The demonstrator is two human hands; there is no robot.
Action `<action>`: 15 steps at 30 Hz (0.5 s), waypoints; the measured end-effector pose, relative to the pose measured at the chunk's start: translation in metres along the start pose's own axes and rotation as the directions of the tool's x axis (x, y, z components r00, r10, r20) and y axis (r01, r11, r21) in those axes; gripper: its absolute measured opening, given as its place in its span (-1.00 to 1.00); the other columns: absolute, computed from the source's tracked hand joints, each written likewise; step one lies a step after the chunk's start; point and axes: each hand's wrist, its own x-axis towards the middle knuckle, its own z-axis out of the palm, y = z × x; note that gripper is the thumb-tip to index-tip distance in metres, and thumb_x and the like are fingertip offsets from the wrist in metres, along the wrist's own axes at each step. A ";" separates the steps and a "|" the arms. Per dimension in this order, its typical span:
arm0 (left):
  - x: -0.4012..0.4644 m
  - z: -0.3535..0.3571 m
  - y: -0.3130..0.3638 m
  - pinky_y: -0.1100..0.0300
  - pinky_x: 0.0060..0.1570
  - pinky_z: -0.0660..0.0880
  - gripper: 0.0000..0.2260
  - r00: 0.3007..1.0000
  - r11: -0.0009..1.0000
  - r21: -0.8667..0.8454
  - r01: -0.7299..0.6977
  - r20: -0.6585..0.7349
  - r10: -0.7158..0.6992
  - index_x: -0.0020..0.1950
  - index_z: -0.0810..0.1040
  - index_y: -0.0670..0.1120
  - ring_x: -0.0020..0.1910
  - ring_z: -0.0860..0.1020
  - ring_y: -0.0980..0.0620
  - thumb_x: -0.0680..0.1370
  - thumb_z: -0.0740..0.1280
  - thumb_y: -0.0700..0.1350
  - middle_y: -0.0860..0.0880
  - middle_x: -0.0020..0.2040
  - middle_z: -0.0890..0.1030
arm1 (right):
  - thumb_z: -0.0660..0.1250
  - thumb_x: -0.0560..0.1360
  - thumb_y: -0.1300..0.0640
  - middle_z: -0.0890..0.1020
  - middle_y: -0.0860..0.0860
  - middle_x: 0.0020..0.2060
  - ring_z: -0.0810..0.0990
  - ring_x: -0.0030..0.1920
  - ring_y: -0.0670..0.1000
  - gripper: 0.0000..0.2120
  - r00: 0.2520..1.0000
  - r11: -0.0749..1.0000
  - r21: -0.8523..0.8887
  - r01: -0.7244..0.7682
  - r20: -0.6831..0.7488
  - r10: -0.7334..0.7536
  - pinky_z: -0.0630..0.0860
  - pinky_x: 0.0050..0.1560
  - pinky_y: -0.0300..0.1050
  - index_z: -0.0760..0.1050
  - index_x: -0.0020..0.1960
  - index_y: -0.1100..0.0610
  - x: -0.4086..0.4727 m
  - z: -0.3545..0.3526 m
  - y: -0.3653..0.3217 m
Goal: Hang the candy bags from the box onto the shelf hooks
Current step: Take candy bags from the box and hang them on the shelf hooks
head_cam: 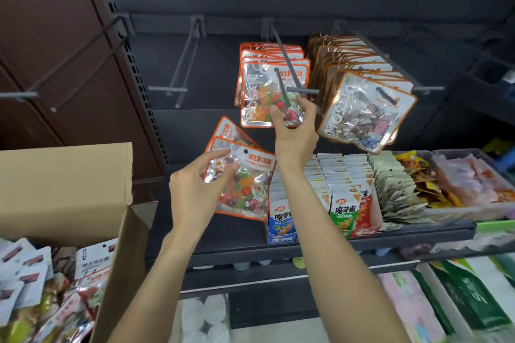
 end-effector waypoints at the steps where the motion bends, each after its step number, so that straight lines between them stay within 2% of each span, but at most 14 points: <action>1: -0.001 -0.003 -0.001 0.13 -0.07 0.61 -0.79 1.000 1.000 -0.001 0.022 -0.006 -0.022 0.07 0.68 0.03 -0.06 0.62 0.24 0.44 0.49 -0.04 0.14 -0.04 0.66 | 0.36 0.49 -0.18 0.59 -0.06 -0.11 0.61 -0.05 0.09 -0.53 1.000 0.999 -0.045 -0.009 0.006 0.009 0.36 -0.20 -0.17 0.37 0.33 -0.07 0.002 0.007 0.002; 3: -0.003 -0.010 -0.001 0.03 -0.11 0.63 -0.78 0.998 0.998 -0.016 0.053 -0.015 -0.053 0.07 0.67 0.04 -0.05 0.64 0.16 0.44 0.49 -0.03 0.08 0.00 0.67 | 0.21 0.55 -0.24 0.64 0.05 -0.04 0.61 -0.02 0.16 -0.50 0.997 0.985 -0.169 -0.017 0.074 0.030 0.34 -0.15 -0.10 0.22 0.43 -0.12 0.004 0.016 0.009; 5: -0.003 -0.015 0.001 0.14 -0.06 0.61 -0.80 0.998 0.998 -0.036 0.060 -0.025 -0.061 0.05 0.68 0.06 -0.04 0.63 0.18 0.43 0.49 -0.02 0.07 0.00 0.69 | 0.04 0.60 -0.25 0.63 0.08 -0.02 0.60 0.00 0.17 -0.49 0.979 0.963 -0.270 0.001 0.196 0.054 0.34 -0.13 -0.07 0.05 0.51 -0.17 0.002 0.016 0.018; 7: -0.005 -0.019 0.003 0.30 -0.06 0.55 -0.82 0.998 0.998 -0.032 0.053 -0.013 -0.053 0.02 0.68 0.10 -0.04 0.62 0.22 0.43 0.49 -0.01 0.10 -0.02 0.69 | -0.04 0.63 -0.21 0.60 0.05 -0.15 0.61 -0.05 0.12 -0.51 0.955 0.963 -0.266 0.042 0.294 0.040 0.37 -0.13 -0.05 -0.01 0.53 -0.21 -0.006 0.007 0.021; 8: -0.006 -0.020 0.004 0.32 -0.08 0.54 -0.83 0.998 0.998 -0.037 0.059 -0.001 -0.059 0.01 0.67 0.12 -0.04 0.62 0.21 0.43 0.49 0.00 0.12 -0.02 0.69 | -0.04 0.64 -0.19 0.58 0.02 -0.18 0.60 -0.06 0.09 -0.53 0.945 0.975 -0.216 0.055 0.327 0.019 0.40 -0.11 -0.05 0.01 0.53 -0.21 -0.010 -0.001 0.020; 10: -0.007 -0.021 0.006 0.33 -0.12 0.53 -0.83 0.997 0.994 -0.068 0.082 0.017 -0.081 0.00 0.66 0.15 -0.05 0.63 0.21 0.43 0.50 -0.01 0.15 -0.02 0.67 | 0.00 0.65 -0.14 0.57 -0.04 -0.11 0.59 -0.01 -0.01 -0.56 0.922 0.996 -0.078 0.049 0.386 -0.015 0.46 0.00 -0.06 0.16 0.51 -0.15 -0.021 -0.019 0.019; 12: -0.008 -0.023 0.009 0.46 -0.13 0.47 -0.82 0.995 0.988 -0.118 0.098 0.042 -0.094 0.00 0.66 0.11 -0.04 0.61 0.30 0.42 0.50 -0.04 0.19 -0.02 0.66 | 0.13 0.60 -0.15 0.56 -0.14 0.02 0.55 0.07 -0.16 -0.59 0.884 0.999 0.003 0.034 0.467 -0.031 0.46 0.09 -0.22 0.36 0.41 -0.06 -0.033 -0.041 0.019; 14: -0.008 -0.023 0.011 0.45 -0.02 0.46 -0.82 0.992 0.977 -0.181 0.115 0.072 -0.104 -0.02 0.66 0.10 0.01 0.58 0.35 0.41 0.51 -0.07 0.22 -0.02 0.66 | 0.25 0.47 -0.22 0.56 -0.15 0.08 0.53 0.09 -0.23 -0.55 0.837 0.998 -0.008 0.061 0.546 -0.047 0.44 -0.02 -0.43 0.45 0.28 -0.05 -0.047 -0.059 0.017; 15: -0.008 -0.023 0.011 0.34 0.11 0.48 -0.82 0.990 0.972 -0.201 0.125 0.093 -0.109 -0.03 0.66 0.12 0.05 0.58 0.33 0.40 0.51 -0.07 0.23 -0.03 0.67 | 0.31 0.41 -0.23 0.57 -0.15 0.08 0.53 0.07 -0.23 -0.55 0.819 0.996 -0.033 0.083 0.571 -0.049 0.45 -0.07 -0.46 0.47 0.23 -0.07 -0.053 -0.065 0.015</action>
